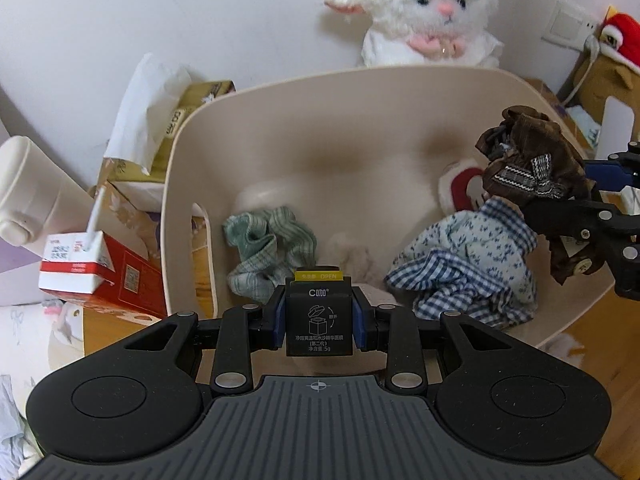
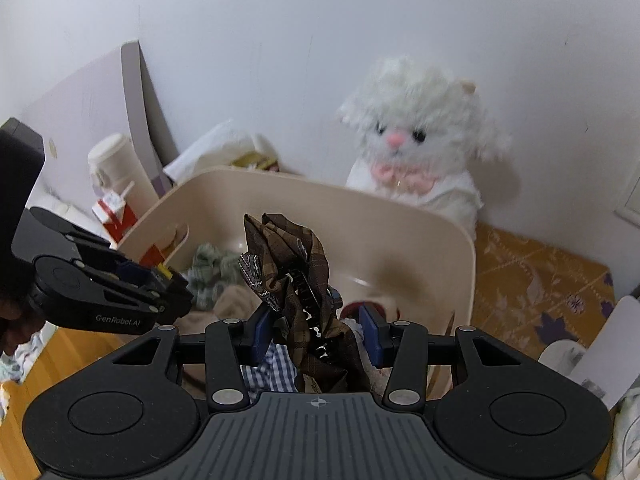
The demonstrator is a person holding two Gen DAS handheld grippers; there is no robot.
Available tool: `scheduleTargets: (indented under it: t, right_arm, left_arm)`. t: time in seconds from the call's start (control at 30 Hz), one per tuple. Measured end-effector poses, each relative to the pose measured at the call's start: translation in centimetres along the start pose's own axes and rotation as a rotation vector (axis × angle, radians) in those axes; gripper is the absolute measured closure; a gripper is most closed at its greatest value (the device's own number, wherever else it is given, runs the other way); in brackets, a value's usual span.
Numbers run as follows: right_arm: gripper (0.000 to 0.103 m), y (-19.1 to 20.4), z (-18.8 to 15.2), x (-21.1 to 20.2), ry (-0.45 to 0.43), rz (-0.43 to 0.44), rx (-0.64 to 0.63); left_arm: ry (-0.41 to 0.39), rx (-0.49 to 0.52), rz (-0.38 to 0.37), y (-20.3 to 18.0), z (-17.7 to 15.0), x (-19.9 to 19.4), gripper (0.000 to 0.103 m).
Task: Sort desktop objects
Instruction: 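Carry both items into the beige basket and open both tools, then move both tools back toward the remaining items on the table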
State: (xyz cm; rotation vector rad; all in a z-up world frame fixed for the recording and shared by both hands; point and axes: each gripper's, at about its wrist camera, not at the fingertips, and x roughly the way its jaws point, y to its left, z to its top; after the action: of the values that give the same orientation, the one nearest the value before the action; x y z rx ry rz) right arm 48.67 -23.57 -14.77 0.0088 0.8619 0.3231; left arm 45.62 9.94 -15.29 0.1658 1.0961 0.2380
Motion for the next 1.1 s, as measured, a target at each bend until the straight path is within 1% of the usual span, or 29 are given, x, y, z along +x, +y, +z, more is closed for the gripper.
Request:
scheduleTargets:
  t: [0.17, 0.2, 0.27, 0.3, 0.33, 0.4, 0.47, 0.5, 0.53, 0.63, 0.7, 0.8, 0.93, 1.1]
  right_arm:
    - [0.058, -0.1, -0.6, 0.8, 0.034, -0.001, -0.001]
    - [0.057, -0.1, -0.6, 0.8, 0.037, -0.001, -0.003]
    - [0.053, -0.1, -0.7, 0.8, 0.039, -0.004, -0.008]
    - [0.048, -0.1, -0.8, 0.6, 0.035, -0.004, -0.007]
    - [0.047, -0.1, -0.7, 0.4, 0.026, 0.002, -0.001]
    - [0.045, -0.2, -0.7, -0.2, 0.004, 0.009, 0.012]
    - [0.037, 0.0, -0.6, -0.9, -0.019, 0.001, 0.008]
    - [0.027, 0.1, -0.6, -1.3, -0.036, -0.007, 0.005]
    - [0.017, 0.2, -0.7, -1.8, -0.054, -0.017, 0.006]
    - [0.005, 0.2, -0.9, -3.3, -0.098, -0.029, 0.036]
    - [0.0, 0.3, -1.3, -4.3, -0.122, -0.036, 0.067]
    - [0.0, 0.6, -2.4, -5.6, -0.154, -0.044, 0.102]
    - [0.0, 1.2, -4.2, -6.5, -0.147, -0.032, 0.113]
    - [0.0, 1.9, -6.5, -7.7, -0.132, -0.018, 0.137]
  left_arm:
    - [0.031, -0.007, -0.015, 0.1, -0.2, 0.7, 0.071]
    - [0.026, -0.01, -0.014, 0.2, -0.3, 0.7, 0.071]
    - [0.002, -0.016, 0.0, 0.3, -0.3, 0.2, 0.068]
    - [-0.007, -0.018, 0.005, 0.4, -0.3, 0.0, 0.06]
    - [-0.014, -0.023, 0.004, 0.6, -0.3, -0.3, 0.049]
    - [-0.043, -0.036, 0.002, 0.9, -0.3, -1.0, 0.039]
    - [-0.065, -0.04, 0.008, 1.1, -0.4, -1.8, 0.034]
    - [-0.071, -0.039, 0.011, 1.2, -0.5, -2.1, 0.031]
    - [-0.078, -0.039, 0.013, 1.3, -0.7, -2.5, 0.031]
    - [-0.083, -0.04, 0.013, 1.6, -1.5, -3.5, 0.029]
    - [-0.095, -0.049, 0.007, 1.9, -2.4, -4.2, 0.029]
    - [-0.135, -0.05, -0.033, 2.1, -4.0, -5.3, 0.028]
    - [-0.178, -0.026, -0.012, 2.1, -5.6, -6.6, 0.027]
    - [-0.187, -0.056, -0.011, 3.2, -7.2, -7.6, 0.024]
